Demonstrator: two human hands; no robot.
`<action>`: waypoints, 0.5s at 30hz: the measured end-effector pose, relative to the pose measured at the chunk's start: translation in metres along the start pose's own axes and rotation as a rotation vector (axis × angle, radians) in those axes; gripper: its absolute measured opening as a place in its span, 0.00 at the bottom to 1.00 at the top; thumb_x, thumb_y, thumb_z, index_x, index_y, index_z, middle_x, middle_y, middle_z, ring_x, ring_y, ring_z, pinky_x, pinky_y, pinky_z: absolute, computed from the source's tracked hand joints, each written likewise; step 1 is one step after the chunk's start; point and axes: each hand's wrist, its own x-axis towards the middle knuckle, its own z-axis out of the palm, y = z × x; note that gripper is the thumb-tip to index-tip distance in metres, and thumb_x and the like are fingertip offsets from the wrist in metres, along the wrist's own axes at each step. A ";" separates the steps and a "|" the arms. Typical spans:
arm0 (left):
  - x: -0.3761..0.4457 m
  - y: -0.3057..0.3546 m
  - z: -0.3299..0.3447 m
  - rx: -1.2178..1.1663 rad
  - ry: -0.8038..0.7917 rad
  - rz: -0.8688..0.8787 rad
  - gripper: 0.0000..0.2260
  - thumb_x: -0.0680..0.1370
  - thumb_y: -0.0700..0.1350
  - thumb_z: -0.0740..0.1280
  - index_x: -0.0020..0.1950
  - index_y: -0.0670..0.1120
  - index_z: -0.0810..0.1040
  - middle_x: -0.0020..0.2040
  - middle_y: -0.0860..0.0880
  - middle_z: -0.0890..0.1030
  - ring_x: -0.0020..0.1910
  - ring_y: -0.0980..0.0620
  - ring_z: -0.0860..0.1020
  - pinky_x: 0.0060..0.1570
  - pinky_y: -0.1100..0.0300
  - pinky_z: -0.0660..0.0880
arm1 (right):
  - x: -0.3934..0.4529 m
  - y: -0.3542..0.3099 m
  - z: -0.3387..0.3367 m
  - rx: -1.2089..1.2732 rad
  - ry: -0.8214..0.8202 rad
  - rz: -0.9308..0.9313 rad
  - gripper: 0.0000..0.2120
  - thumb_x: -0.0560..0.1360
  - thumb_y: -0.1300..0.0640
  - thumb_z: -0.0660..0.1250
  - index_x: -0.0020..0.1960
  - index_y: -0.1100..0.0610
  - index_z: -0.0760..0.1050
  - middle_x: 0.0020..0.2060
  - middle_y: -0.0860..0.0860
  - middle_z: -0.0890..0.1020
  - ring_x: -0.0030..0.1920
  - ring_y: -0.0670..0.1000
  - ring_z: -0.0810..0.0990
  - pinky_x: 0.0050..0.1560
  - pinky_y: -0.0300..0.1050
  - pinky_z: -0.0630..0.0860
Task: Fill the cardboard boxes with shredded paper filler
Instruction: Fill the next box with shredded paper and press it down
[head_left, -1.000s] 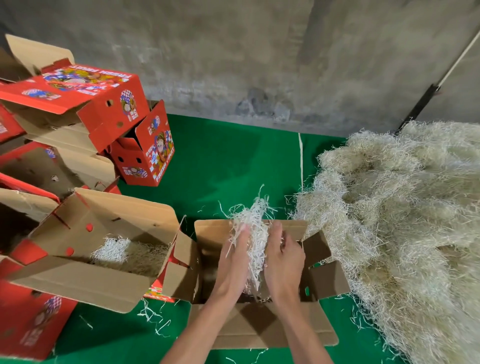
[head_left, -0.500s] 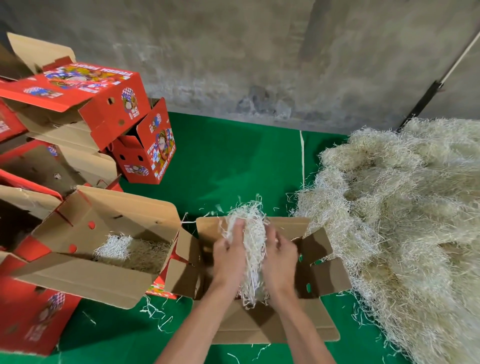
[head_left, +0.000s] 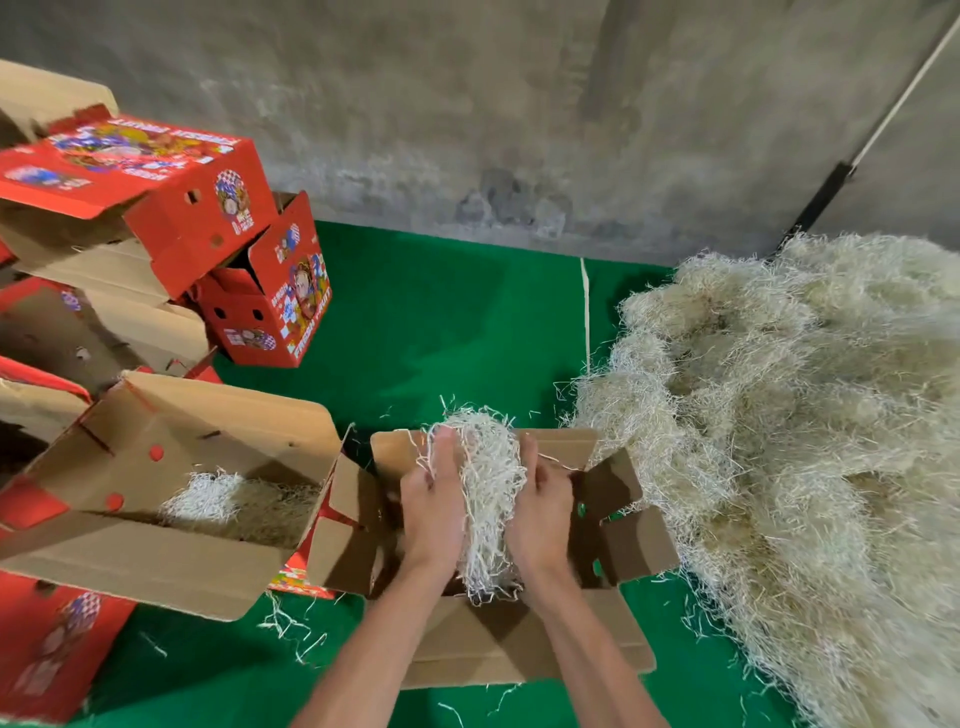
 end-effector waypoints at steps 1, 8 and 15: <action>0.003 0.001 -0.005 -0.033 0.021 -0.026 0.28 0.74 0.74 0.60 0.34 0.50 0.67 0.23 0.50 0.66 0.23 0.53 0.65 0.25 0.59 0.63 | 0.001 0.002 -0.006 0.002 0.012 0.022 0.31 0.82 0.38 0.53 0.32 0.60 0.70 0.22 0.54 0.69 0.23 0.56 0.62 0.22 0.47 0.62; 0.021 0.005 -0.019 -0.105 0.221 -0.089 0.27 0.73 0.72 0.62 0.36 0.51 0.59 0.23 0.56 0.61 0.21 0.58 0.58 0.32 0.56 0.58 | 0.008 0.000 -0.021 0.095 0.088 0.071 0.27 0.83 0.40 0.56 0.28 0.51 0.65 0.21 0.48 0.63 0.23 0.48 0.58 0.24 0.44 0.56; 0.021 0.012 -0.024 -0.080 0.178 -0.049 0.27 0.74 0.71 0.62 0.35 0.50 0.56 0.20 0.55 0.60 0.18 0.58 0.59 0.31 0.57 0.59 | 0.010 -0.002 -0.029 0.109 0.088 0.081 0.26 0.83 0.43 0.58 0.32 0.58 0.68 0.22 0.49 0.64 0.22 0.48 0.58 0.24 0.45 0.56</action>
